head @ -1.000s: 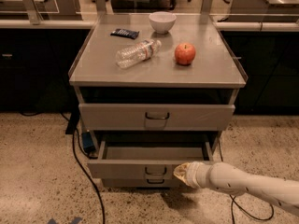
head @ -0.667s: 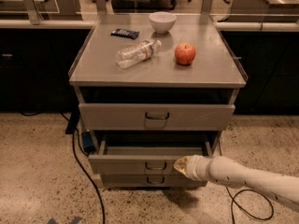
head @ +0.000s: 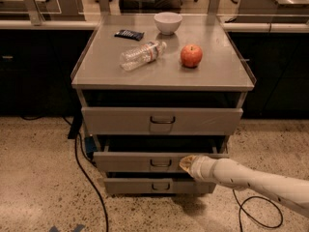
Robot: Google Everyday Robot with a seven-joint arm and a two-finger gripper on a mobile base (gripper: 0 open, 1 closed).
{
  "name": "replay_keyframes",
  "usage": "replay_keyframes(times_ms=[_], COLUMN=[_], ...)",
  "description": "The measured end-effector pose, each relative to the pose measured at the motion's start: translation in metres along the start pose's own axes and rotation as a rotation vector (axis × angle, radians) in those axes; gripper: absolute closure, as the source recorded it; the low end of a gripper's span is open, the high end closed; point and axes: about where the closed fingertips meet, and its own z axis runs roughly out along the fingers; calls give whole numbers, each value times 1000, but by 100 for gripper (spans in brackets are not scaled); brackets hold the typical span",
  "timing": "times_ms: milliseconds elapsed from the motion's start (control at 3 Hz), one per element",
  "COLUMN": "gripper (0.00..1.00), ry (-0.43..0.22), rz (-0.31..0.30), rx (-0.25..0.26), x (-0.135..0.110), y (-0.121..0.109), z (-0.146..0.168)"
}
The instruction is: Close middle drawer
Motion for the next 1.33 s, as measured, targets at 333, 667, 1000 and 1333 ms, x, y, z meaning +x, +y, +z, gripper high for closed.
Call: replay_keyframes(times_ms=[333,667,1000,1333], gripper=[100,100,100,100], ry=[8,8,29,22], rz=[3,-11,-80,-82], rx=[20,60,123,165], x=[1,-4,-12,-15], y=[-3,-16,-25,-35], z=[4,11,19,20])
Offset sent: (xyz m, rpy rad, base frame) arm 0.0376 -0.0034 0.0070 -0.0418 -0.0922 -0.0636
